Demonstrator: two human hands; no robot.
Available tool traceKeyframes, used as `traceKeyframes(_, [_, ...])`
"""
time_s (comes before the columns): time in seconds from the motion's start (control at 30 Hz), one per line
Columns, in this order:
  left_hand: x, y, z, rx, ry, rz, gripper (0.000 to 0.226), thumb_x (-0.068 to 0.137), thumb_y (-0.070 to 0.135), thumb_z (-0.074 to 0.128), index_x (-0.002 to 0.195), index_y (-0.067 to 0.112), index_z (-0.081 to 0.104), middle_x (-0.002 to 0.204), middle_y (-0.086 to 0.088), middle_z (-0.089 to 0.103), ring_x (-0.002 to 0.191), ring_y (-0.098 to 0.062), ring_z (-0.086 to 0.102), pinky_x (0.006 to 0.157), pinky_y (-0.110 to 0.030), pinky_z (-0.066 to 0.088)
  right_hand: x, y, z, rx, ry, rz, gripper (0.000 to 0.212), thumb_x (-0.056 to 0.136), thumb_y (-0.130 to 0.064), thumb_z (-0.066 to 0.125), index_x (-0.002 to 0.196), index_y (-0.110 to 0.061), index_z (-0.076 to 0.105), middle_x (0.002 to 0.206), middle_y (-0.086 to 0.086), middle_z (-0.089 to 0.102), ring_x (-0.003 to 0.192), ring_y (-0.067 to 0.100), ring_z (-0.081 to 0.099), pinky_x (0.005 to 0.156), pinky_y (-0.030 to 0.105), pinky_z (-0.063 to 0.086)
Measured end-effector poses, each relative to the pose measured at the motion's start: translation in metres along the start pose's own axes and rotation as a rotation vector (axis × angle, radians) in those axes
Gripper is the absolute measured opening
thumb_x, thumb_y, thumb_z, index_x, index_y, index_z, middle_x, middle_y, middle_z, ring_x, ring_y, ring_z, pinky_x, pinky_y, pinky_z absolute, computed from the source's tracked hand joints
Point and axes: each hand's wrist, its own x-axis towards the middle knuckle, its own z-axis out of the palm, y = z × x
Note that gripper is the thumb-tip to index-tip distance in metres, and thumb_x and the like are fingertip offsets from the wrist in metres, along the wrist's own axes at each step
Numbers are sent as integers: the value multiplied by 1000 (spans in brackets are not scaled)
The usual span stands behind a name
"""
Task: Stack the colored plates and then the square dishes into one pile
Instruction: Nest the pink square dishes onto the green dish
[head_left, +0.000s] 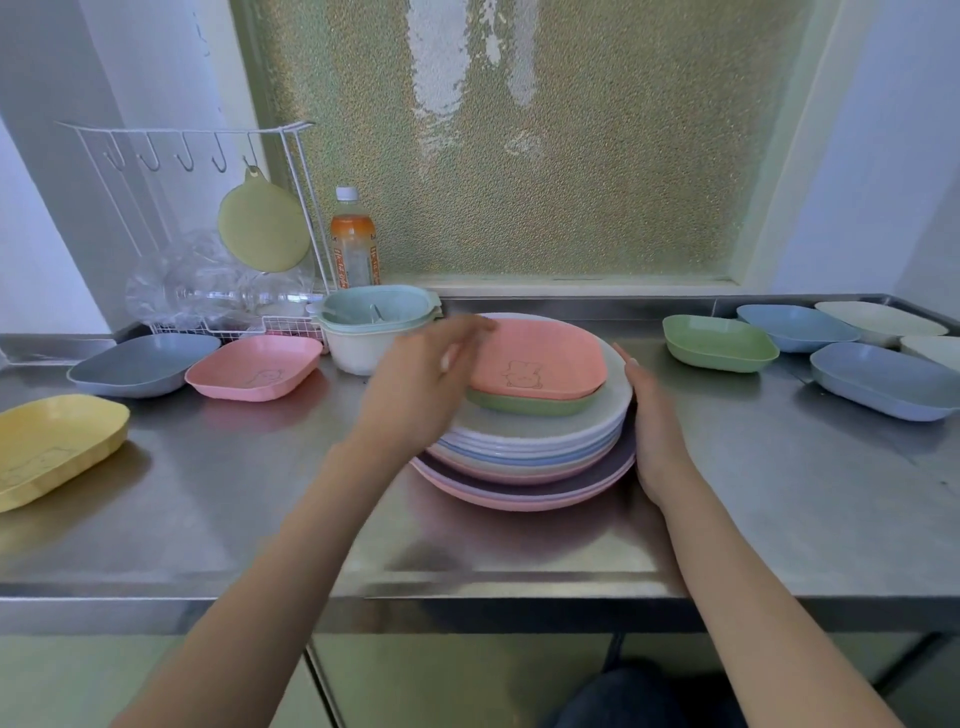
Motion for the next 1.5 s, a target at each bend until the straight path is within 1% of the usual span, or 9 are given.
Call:
traceKeyframes(0.1, [-1,-46,-21,149,193,-219,26,95,13,47,112,13,67,107,-8,72,95,-27,64,74,-28,42,-1,-2,2,11,0,1,40,96,-32,33,126,-27,59,125,-4,64,119,13,56,109,42,36])
traceKeyframes(0.3, [-16,-147,-44,636,66,-567,38,90,16,49,126,8,57,114,-23,65,107,-38,58,100,-42,34,0,0,2,13,1,5,43,92,-39,35,127,-29,58,127,-4,63,121,13,55,110,45,34])
traceKeyframes(0.53, [-18,-177,-51,816,-5,-591,20,89,12,52,91,4,70,99,-24,66,96,-39,58,88,-38,35,-2,-2,4,32,8,-2,40,94,-34,34,121,-29,63,121,-4,67,117,13,58,109,43,37])
traceKeyframes(0.73, [-13,-147,-49,629,258,-471,19,88,0,46,91,-9,62,94,-34,55,92,-47,51,82,-47,38,-2,-1,2,26,-1,-6,42,92,-37,35,126,-29,59,126,-3,64,120,13,56,110,43,35])
traceKeyframes(0.87, [-7,-97,-43,418,392,-211,14,89,4,49,86,-4,60,81,-25,53,77,-37,48,67,-40,34,-3,-3,3,29,-2,-23,42,93,-34,34,127,-26,58,126,-4,64,120,12,56,110,42,35])
traceKeyframes(1.07, [1,-30,-31,52,158,65,14,94,12,52,93,7,66,84,0,59,82,-15,47,71,-22,34,-3,-3,3,26,-6,-12,44,89,-37,36,123,-26,62,124,-1,65,119,15,57,109,45,36])
traceKeyframes(1.2, [-1,-13,-12,12,9,194,12,92,9,56,91,3,66,87,-10,67,87,-20,55,92,0,25,-3,-6,4,25,-3,-17,43,90,-35,36,124,-26,61,124,-1,65,118,15,57,108,45,37])
traceKeyframes(1.33, [0,-13,-1,10,-171,288,23,92,18,50,88,2,66,89,-18,66,94,-27,57,92,-13,32,-7,-8,5,24,-16,-19,40,95,-30,32,117,-27,66,118,-1,69,114,17,60,106,45,39])
traceKeyframes(1.5, [0,-18,3,33,-282,266,21,94,18,47,91,5,63,89,-13,65,87,-24,53,96,-6,24,-6,-7,4,15,-16,0,44,92,-35,33,123,-26,62,121,0,67,116,16,59,107,44,39])
